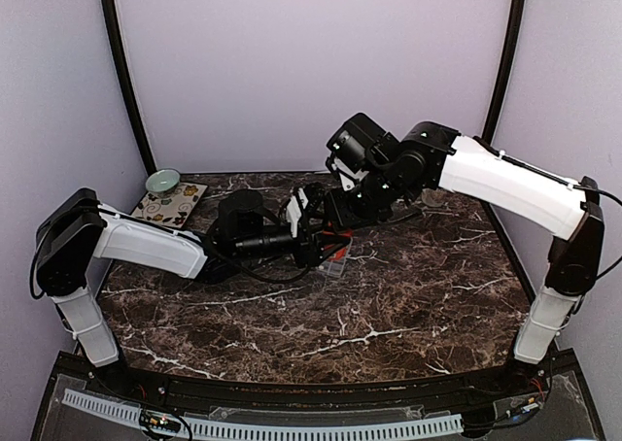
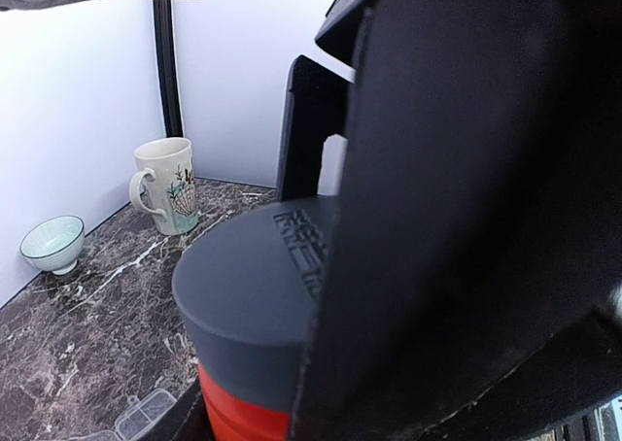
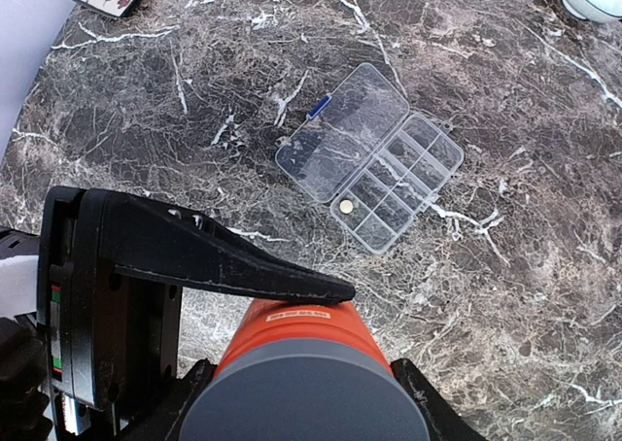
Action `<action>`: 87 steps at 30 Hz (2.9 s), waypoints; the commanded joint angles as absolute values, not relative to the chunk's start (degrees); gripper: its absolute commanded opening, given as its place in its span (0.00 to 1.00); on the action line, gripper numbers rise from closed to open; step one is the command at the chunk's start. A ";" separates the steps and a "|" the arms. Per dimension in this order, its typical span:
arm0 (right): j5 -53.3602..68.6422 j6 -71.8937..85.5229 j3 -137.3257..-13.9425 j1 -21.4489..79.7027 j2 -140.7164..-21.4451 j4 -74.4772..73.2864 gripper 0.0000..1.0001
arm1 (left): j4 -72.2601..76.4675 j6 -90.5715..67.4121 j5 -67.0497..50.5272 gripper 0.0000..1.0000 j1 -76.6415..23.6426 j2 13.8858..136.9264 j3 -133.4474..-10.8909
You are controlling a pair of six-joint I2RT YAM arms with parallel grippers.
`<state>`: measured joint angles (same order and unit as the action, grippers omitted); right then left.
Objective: Sort the pills into containers
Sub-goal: Pass from the right arm to the left
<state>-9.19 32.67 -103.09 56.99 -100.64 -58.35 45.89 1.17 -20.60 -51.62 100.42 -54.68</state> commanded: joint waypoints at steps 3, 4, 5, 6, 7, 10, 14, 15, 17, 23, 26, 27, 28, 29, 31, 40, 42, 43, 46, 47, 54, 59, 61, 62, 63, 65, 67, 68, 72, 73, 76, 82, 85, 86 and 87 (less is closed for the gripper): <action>-8.39 33.31 -105.02 57.66 -99.48 -54.33 0.41 | 48.16 0.10 -21.69 0.51 -52.03 97.47 -53.99; -8.37 33.32 -104.96 57.66 -99.49 -54.25 0.41 | 48.19 0.02 -21.87 0.48 -52.03 97.54 -54.03; -8.40 33.32 -104.94 57.66 -99.56 -54.23 0.41 | 48.17 0.00 -22.10 0.44 -52.03 97.62 -54.24; -8.50 33.25 -105.02 57.65 -99.58 -54.29 0.41 | 48.22 0.00 -22.21 0.42 -52.03 97.64 -54.31; -8.72 33.18 -105.09 57.65 -99.66 -54.30 0.41 | 48.29 -0.07 -22.23 0.41 -52.03 97.77 -54.39; -9.26 32.97 -105.76 57.65 -100.08 -54.72 0.42 | 48.43 -0.34 -22.17 0.38 -52.03 97.82 -54.56; -9.73 32.78 -106.25 57.63 -100.61 -54.93 0.44 | 48.51 -0.43 -22.06 0.36 -52.03 97.75 -54.73; -9.75 32.74 -106.32 57.65 -100.72 -54.85 0.44 | 48.51 -0.39 -21.99 0.35 -52.03 97.77 -54.77; -9.84 32.71 -106.35 57.66 -100.83 -54.76 0.46 | 48.60 -0.29 -21.86 0.32 -52.03 97.73 -54.76; -10.26 32.71 -106.68 57.65 -101.32 -54.60 0.48 | 48.59 0.02 -21.36 0.27 -51.97 97.48 -54.79; -10.39 32.70 -106.70 57.64 -101.59 -54.54 0.49 | 48.65 0.18 -21.18 0.24 -51.94 97.32 -54.64; -10.45 32.74 -106.77 57.61 -101.68 -54.50 0.50 | 48.69 0.26 -21.10 0.23 -51.94 97.30 -54.64; -10.55 32.76 -106.85 57.54 -101.76 -54.49 0.50 | 48.81 0.34 -21.05 0.21 -51.94 97.23 -54.55; -10.65 32.78 -106.99 57.56 -101.85 -54.50 0.50 | 49.09 0.42 -20.97 0.20 -51.94 97.23 -54.46; -10.72 32.70 -107.34 57.57 -102.09 -54.66 0.51 | 49.46 0.53 -20.77 0.16 -51.94 97.08 -54.20; -10.68 32.43 -108.45 57.56 -103.27 -55.19 0.56 | 50.26 0.87 -20.22 0.03 -51.89 96.68 -53.85; -10.72 32.35 -108.54 57.57 -103.35 -55.20 0.57 | 50.63 0.96 -20.13 0.00 -51.94 96.62 -53.60; -10.79 32.34 -108.61 57.57 -103.44 -55.26 0.58 | 50.77 0.91 -20.14 0.00 -51.94 96.62 -53.53; -10.97 32.35 -108.55 57.57 -103.45 -55.37 0.61 | 50.88 0.88 -20.22 0.00 -51.89 96.61 -53.54; -11.05 32.35 -108.48 57.55 -103.45 -55.33 0.61 | 50.95 0.94 -20.29 0.00 -51.89 96.55 -53.60; -11.23 32.26 -108.37 57.57 -103.29 -55.11 0.66 | 50.89 1.23 -20.26 0.00 -51.86 96.36 -53.58; -11.09 32.10 -108.37 57.57 -103.12 -55.09 0.68 | 50.80 1.48 -20.13 0.00 -51.86 96.21 -53.34; -11.07 32.08 -108.28 57.57 -103.05 -55.20 0.69 | 50.65 1.58 -20.06 0.00 -51.86 96.17 -53.35; -11.10 32.00 -108.16 57.57 -102.95 -55.20 0.69 | 50.67 1.66 -20.08 0.00 -51.86 96.21 -53.35; -11.08 31.99 -107.99 57.57 -102.90 -55.12 0.69 | 50.63 1.71 -19.98 0.00 -51.86 96.16 -53.31; -11.04 31.90 -107.41 57.57 -102.47 -54.89 0.70 | 50.58 1.83 -19.81 0.00 -51.86 96.07 -53.30; -11.19 31.98 -106.64 57.57 -101.96 -54.63 0.70 | 50.12 2.07 -19.62 0.00 -51.86 96.11 -53.48; -11.32 31.99 -106.18 57.57 -101.71 -54.54 0.70 | 49.77 2.25 -19.60 0.00 -51.86 96.07 -53.64; -11.53 31.99 -104.90 57.56 -100.55 -54.13 0.71 | 49.81 2.29 -19.35 0.00 -51.81 95.90 -53.33; -11.50 32.07 -104.60 57.57 -100.23 -53.95 0.71 | 49.87 2.29 -19.34 0.00 -51.77 95.92 -53.35; -11.72 32.21 -104.16 57.56 -99.57 -53.72 0.71 | 50.09 2.27 -19.18 0.00 -51.77 95.80 -53.13; -11.75 32.55 -103.94 57.57 -98.51 -53.57 0.72 | 50.11 2.38 -19.16 0.00 -51.72 95.91 -53.21; -11.22 32.70 -103.44 57.57 -97.65 -53.36 0.72 | 50.02 2.46 -19.09 0.00 -51.61 95.90 -53.34; -11.08 32.78 -103.25 57.61 -97.48 -53.35 0.72 | 50.01 2.42 -19.07 0.00 -51.59 95.89 -53.41; -10.97 32.79 -103.00 57.57 -97.21 -53.35 0.72 | 50.01 2.39 -19.07 0.00 -51.55 95.93 -53.47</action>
<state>-11.51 32.18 -103.98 57.01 -100.07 -55.66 48.60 1.87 -19.20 -51.33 98.98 -53.74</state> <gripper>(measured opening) 0.723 0.563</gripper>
